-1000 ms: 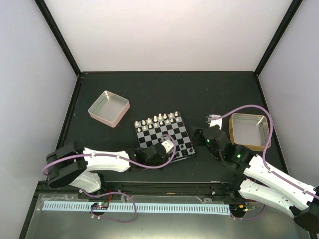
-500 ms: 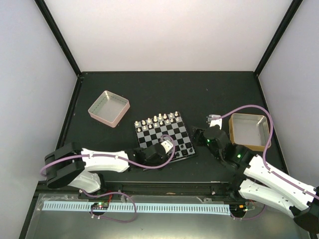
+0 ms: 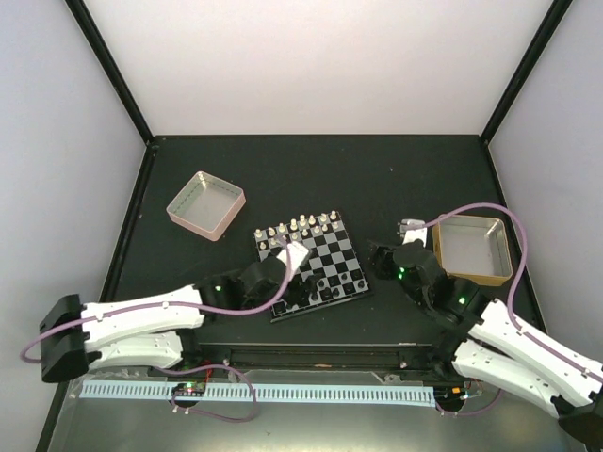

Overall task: Set up the chess pieces on the board
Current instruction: Reset both arms

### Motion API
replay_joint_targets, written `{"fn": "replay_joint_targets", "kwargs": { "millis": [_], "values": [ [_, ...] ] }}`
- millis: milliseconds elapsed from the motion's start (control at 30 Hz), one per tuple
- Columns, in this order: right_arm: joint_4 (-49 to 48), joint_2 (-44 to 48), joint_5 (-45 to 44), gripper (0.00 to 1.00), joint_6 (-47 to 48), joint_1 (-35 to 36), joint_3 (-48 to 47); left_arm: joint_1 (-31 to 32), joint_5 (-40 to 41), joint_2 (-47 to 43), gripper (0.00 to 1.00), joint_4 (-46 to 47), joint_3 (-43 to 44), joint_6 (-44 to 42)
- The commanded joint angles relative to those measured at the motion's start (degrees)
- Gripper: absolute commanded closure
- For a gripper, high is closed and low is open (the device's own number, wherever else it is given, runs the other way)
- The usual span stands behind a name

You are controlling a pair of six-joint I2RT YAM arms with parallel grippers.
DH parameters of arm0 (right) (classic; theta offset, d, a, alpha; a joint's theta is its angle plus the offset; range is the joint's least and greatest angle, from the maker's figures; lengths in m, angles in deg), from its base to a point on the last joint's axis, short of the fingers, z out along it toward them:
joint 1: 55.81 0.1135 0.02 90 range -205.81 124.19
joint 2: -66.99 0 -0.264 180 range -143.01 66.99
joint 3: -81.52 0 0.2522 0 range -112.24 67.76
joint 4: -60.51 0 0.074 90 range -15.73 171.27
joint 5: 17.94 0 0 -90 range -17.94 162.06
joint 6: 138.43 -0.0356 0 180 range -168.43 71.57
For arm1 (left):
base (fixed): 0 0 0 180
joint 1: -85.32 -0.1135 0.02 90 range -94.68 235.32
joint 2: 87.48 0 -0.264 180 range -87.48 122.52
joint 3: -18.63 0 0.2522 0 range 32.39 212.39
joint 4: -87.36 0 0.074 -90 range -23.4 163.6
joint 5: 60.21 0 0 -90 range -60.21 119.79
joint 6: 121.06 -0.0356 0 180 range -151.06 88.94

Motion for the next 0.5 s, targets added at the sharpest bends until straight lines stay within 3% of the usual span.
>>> {"fn": "replay_joint_targets", "kwargs": {
  "millis": [0,67,300,467],
  "values": [
    [5.5,2.6,-1.0,0.19,-0.5,-0.3,-1.8,-3.1,5.3,-7.9,0.13,-7.7,3.2,4.2],
    [8.2,3.9,-1.2,0.18,-0.6,-0.4,-2.3,-4.9,4.8,-12.5,0.02,-9.6,3.2,5.9],
    [17.1,11.3,-2.9,0.01,0.0,-0.3,-4.8,-6.4,3.6,-26.3,0.01,-20.2,6.0,5.3],
    [21.3,17.5,-6.3,0.0,2.1,-0.3,-8.3,-6.4,8.3,-37.7,0.01,-27.3,7.3,5.5]
  ]
}}
